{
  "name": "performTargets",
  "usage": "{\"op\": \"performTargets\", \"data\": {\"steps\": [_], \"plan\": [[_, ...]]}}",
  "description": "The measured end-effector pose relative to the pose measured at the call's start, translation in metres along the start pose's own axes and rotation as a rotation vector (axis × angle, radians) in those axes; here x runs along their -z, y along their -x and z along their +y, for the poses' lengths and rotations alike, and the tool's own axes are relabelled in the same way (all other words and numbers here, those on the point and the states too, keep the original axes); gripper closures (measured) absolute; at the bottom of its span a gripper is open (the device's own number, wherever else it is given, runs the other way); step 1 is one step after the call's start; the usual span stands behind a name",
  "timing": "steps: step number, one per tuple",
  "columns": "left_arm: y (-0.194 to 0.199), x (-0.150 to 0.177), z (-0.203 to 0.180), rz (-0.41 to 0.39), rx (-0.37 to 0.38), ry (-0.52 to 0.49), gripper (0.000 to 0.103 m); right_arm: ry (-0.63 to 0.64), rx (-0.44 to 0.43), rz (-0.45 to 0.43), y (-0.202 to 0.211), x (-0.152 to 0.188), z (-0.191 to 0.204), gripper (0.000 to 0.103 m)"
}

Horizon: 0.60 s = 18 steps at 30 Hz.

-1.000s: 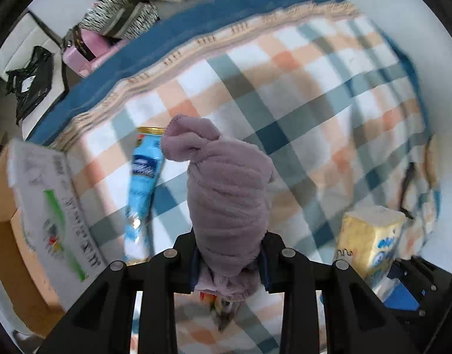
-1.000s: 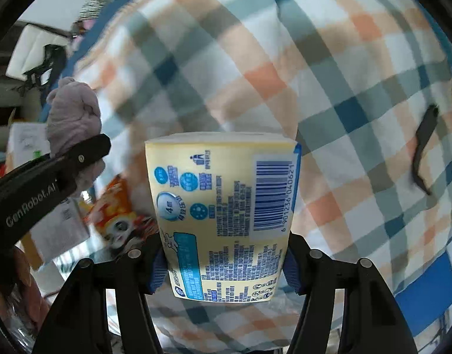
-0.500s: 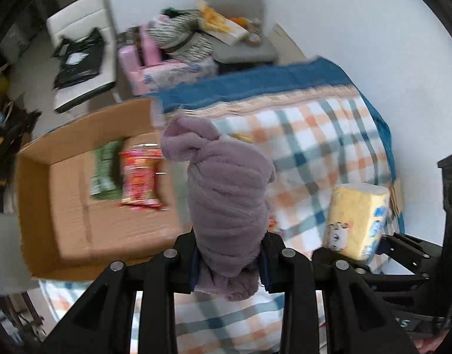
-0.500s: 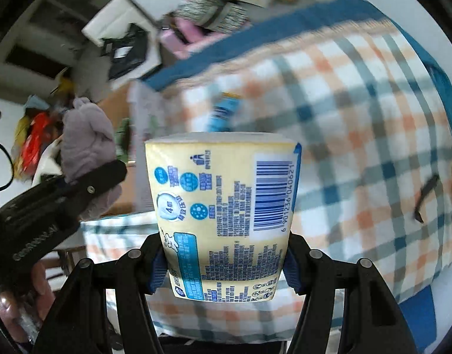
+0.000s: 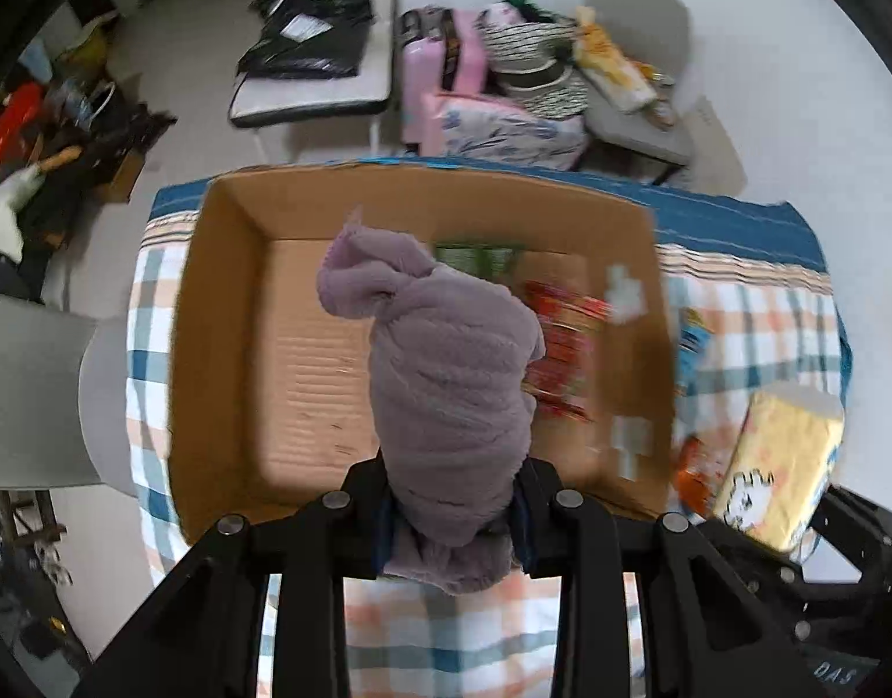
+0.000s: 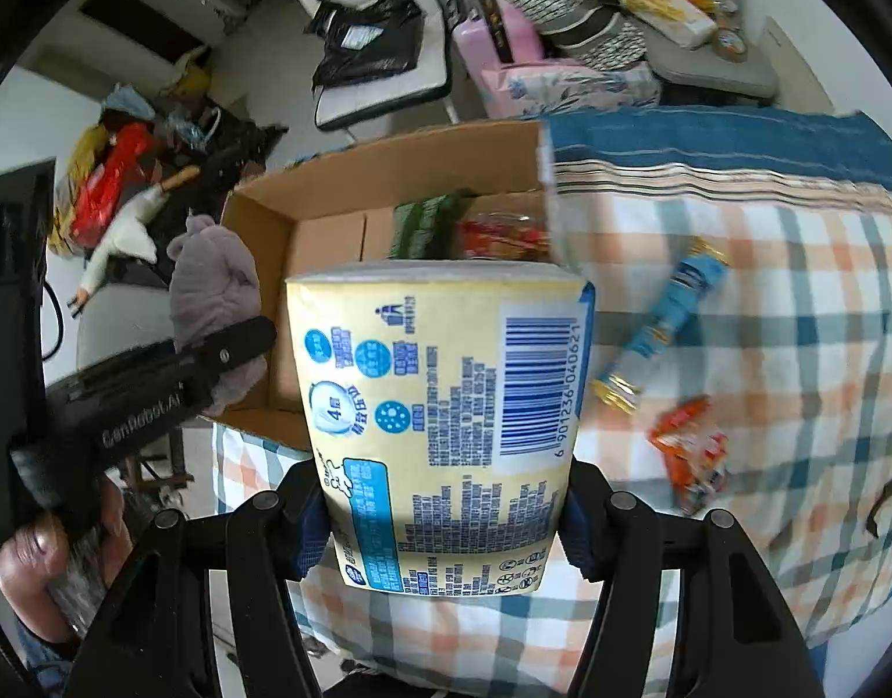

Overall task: Organize soft objects
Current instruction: 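Carry sock and carton over the box and release both into it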

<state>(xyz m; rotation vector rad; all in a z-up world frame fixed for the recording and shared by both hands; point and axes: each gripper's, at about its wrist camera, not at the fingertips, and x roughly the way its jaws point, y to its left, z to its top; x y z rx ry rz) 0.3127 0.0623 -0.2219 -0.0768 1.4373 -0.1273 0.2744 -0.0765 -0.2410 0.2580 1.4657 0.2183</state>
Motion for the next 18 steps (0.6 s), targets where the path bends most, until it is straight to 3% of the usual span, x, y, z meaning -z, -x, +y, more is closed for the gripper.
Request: {"op": "performTargets", "data": {"steps": [8,18], "plan": [[-0.055,-0.045,0.044,0.087,-0.008,0.011,0.075,-0.022,0.056,0.106,-0.067,-0.025,0.021,0.038],[-0.127,-0.089,0.046,0.201,-0.011,-0.023,0.074,-0.076,0.104,0.200,-0.132,-0.036,0.010,0.038]]}}
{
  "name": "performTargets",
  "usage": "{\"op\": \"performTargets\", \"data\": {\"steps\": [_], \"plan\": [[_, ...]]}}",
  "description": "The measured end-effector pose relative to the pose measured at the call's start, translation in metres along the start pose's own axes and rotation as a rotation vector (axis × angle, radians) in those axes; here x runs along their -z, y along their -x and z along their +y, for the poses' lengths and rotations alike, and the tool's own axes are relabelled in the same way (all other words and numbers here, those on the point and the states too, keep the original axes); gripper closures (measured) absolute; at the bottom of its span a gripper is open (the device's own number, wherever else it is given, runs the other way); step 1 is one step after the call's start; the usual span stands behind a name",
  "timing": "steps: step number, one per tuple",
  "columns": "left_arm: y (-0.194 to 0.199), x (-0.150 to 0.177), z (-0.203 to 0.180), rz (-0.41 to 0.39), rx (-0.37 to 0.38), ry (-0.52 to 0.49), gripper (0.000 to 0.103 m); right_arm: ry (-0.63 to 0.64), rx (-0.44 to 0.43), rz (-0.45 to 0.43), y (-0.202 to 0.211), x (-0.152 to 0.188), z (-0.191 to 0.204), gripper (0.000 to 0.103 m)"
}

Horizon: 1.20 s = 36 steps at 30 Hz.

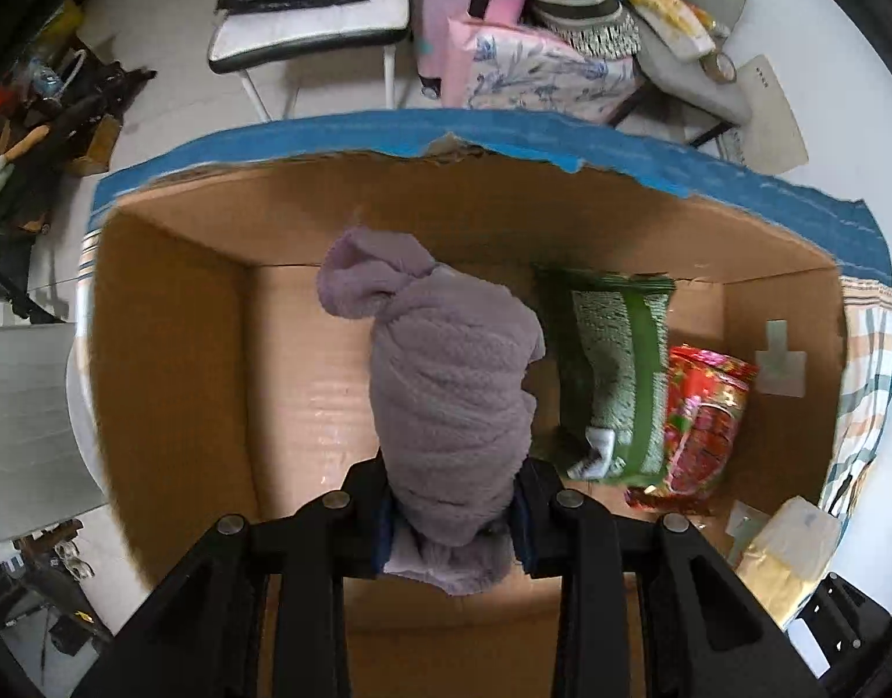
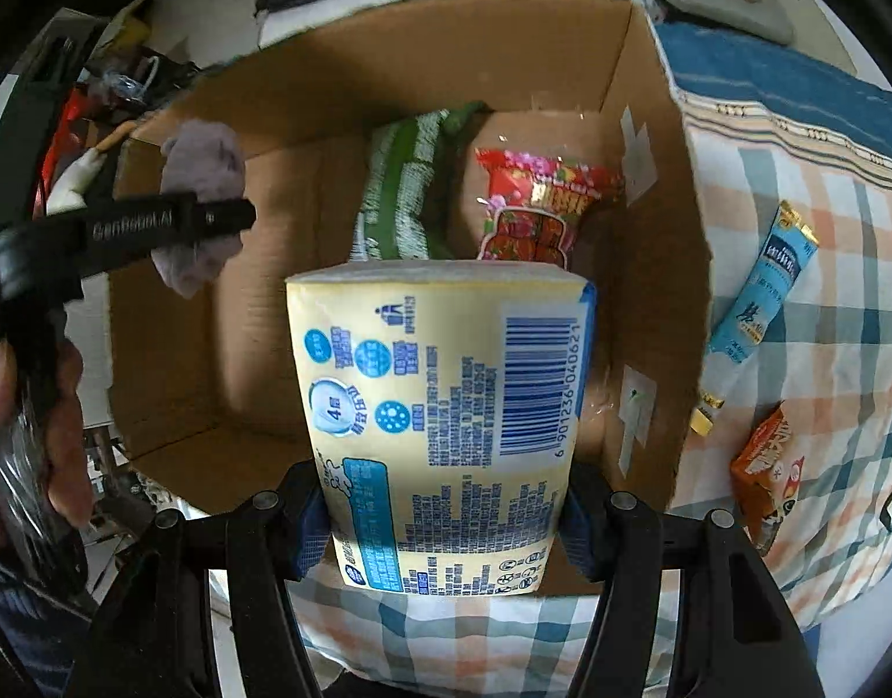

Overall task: Organize soft objects
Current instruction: 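Carry sock and carton over the box and release both into it, then grasp the blue Nestlé pouch with the left tool while the right grasps the orange chip bag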

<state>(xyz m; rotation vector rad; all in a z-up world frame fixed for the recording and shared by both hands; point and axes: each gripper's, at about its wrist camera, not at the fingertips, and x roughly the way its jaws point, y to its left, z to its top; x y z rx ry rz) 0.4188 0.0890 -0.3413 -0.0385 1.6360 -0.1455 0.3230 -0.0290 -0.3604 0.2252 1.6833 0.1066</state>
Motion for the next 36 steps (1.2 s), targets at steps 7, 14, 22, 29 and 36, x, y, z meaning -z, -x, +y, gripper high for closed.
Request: {"op": "performTargets", "data": {"steps": [7,14,22,29,36], "plan": [[-0.023,-0.023,0.007,0.066,0.000,0.050,0.067,-0.032,-0.007,0.051,-0.017,-0.009,-0.007,0.037],[-0.012,-0.026,0.012,0.052,0.039,0.085,0.055,-0.025,-0.017,0.031,-0.009,-0.008,-0.006,0.035],[0.019,-0.006,0.011,-0.030,0.016,0.073,0.018,0.007,0.017,-0.019,0.008,-0.004,0.000,0.028],[0.053,0.040,0.016,-0.150,-0.009,0.084,0.005,0.011,0.047,-0.042,0.020,0.006,0.003,0.001],[0.072,0.099,0.015,-0.249,-0.037,0.099,0.002,0.051,0.150,-0.107,0.035,0.024,0.011,0.001]]}}
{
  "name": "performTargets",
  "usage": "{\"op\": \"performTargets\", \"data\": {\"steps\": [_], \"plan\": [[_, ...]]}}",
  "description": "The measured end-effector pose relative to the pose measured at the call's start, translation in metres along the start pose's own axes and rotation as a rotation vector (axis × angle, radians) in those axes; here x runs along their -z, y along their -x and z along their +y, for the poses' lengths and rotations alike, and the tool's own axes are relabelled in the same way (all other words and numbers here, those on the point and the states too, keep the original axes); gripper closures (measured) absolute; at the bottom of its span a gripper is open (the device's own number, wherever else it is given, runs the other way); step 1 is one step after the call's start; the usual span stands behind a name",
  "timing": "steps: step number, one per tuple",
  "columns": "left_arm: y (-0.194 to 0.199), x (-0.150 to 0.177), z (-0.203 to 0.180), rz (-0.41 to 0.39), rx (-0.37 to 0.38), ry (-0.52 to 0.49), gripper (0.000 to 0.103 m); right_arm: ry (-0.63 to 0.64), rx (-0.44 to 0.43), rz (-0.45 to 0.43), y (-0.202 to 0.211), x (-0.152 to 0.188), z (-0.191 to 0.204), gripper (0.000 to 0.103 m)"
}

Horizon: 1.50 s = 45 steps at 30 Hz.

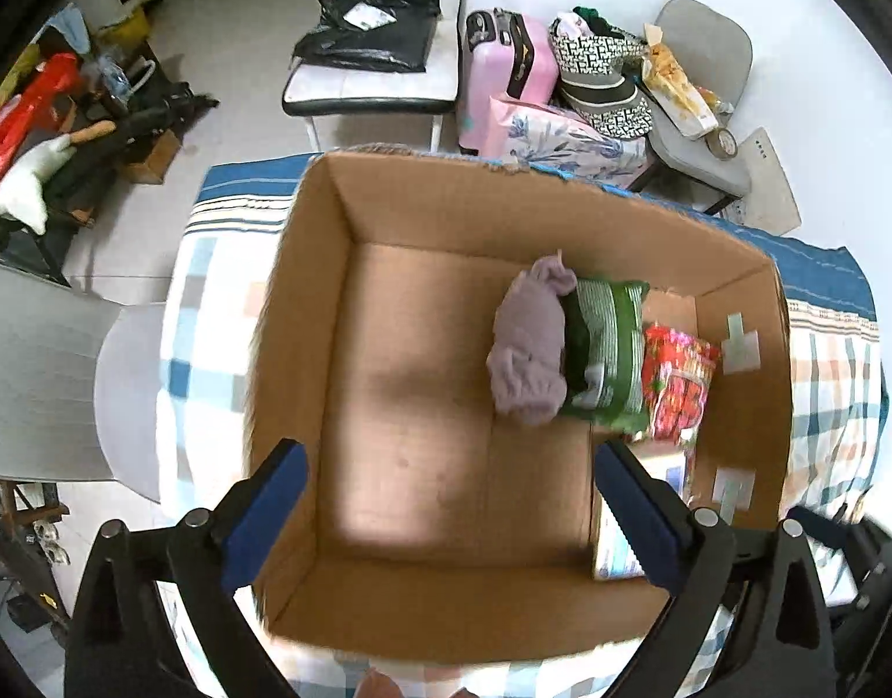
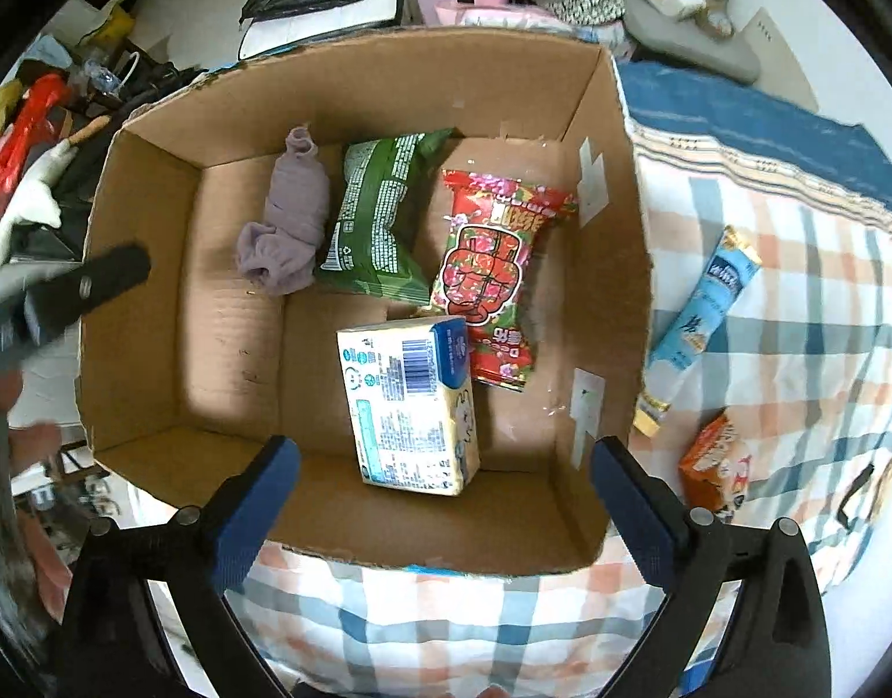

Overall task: Organize soft objects
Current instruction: 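Grasp the blue Nestlé pouch with the left tool while the right grasps the orange chip bag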

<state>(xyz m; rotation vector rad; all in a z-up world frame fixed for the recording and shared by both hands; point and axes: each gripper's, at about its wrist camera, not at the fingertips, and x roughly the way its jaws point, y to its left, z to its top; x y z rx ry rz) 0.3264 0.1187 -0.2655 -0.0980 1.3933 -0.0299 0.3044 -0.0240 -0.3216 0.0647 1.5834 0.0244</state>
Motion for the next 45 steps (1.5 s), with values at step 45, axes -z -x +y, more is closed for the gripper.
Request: {"op": "performTargets", "data": {"steps": [45], "plan": [[0.086,0.088,-0.157,-0.248,-0.166,-0.242,0.001,-0.212,-0.032,-0.122,0.020,0.086,-0.198,0.001]]}}
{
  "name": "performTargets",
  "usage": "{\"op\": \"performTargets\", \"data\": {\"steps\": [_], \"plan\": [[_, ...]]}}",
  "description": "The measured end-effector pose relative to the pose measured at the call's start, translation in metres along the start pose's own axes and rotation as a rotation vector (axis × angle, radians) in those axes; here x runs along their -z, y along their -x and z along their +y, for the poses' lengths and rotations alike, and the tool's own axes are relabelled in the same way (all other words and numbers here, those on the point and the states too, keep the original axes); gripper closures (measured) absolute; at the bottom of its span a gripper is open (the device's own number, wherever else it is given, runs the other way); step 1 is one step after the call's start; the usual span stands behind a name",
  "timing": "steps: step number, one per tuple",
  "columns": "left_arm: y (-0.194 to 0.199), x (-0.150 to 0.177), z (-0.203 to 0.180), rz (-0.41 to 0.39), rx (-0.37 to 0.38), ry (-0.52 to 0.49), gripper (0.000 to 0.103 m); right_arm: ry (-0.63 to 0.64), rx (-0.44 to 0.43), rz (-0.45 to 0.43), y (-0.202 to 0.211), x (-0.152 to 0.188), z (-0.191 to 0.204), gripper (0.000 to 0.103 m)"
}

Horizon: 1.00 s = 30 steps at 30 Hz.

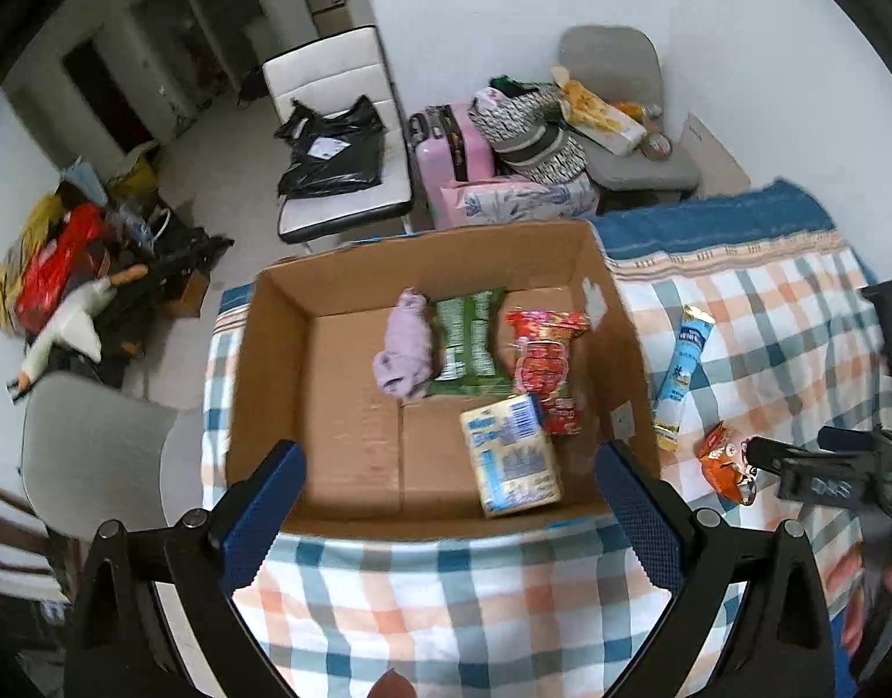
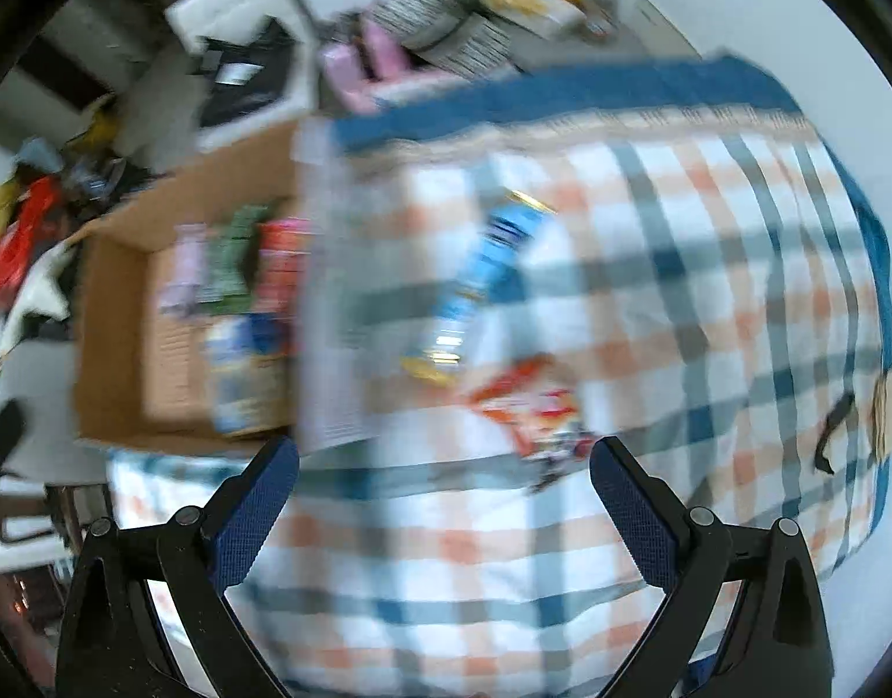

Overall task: Organize soft objects
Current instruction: 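Grasp the blue Nestlé pouch with the left tool while the right grasps the orange chip bag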

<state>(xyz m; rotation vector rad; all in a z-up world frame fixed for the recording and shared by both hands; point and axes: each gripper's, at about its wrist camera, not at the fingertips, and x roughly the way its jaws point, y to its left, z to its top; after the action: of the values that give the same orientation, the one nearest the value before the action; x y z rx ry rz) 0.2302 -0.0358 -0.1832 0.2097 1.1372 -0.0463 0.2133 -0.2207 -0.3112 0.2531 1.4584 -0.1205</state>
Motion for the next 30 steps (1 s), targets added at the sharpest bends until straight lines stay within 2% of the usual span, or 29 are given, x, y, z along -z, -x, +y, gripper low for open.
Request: {"op": "performTargets", "data": {"steps": [4,9,10,11,13,14,15,17,20,25,27,30], "plan": [[-0.025,-0.009,-0.034,0.032,-0.015,-0.056,0.001,-0.036,0.002,0.130,-0.064,-0.018,-0.032,0.001],[-0.050,-0.019,-0.069,0.073,-0.049,-0.132,0.001,-0.065,-0.085,0.272,-0.124,-0.019,-0.042,0.002],[-0.054,-0.021,-0.076,0.080,-0.054,-0.146,0.001,-0.073,-0.099,0.287,-0.130,-0.018,-0.044,0.005],[-0.057,-0.022,-0.081,0.085,-0.058,-0.156,0.001,-0.087,-0.092,0.297,-0.136,-0.016,-0.048,0.020],[-0.062,-0.026,-0.088,0.096,-0.061,-0.167,0.001,-0.092,-0.055,0.295,-0.138,-0.014,-0.056,0.042],[-0.066,-0.028,-0.093,0.104,-0.059,-0.173,0.001,-0.101,-0.073,0.284,-0.135,-0.014,-0.061,0.054],[-0.068,-0.031,-0.098,0.109,-0.056,-0.178,0.001,-0.112,-0.088,0.281,-0.133,-0.014,-0.067,0.059],[-0.072,-0.038,-0.112,0.115,-0.054,-0.200,0.001,-0.132,-0.112,0.268,-0.126,-0.013,-0.080,0.059],[-0.077,-0.051,-0.136,0.113,-0.050,-0.233,0.001,-0.135,-0.104,0.233,-0.112,-0.013,-0.100,0.060],[-0.110,-0.077,-0.196,0.148,-0.045,-0.353,0.001,-0.178,-0.091,0.184,-0.090,-0.016,-0.138,0.060],[-0.131,-0.083,-0.217,0.195,-0.039,-0.404,0.001,-0.211,-0.075,0.168,-0.085,-0.018,-0.159,0.060],[-0.167,-0.085,-0.242,0.315,-0.002,-0.448,0.001,-0.260,-0.079,0.167,-0.083,-0.018,-0.183,0.060]]}}
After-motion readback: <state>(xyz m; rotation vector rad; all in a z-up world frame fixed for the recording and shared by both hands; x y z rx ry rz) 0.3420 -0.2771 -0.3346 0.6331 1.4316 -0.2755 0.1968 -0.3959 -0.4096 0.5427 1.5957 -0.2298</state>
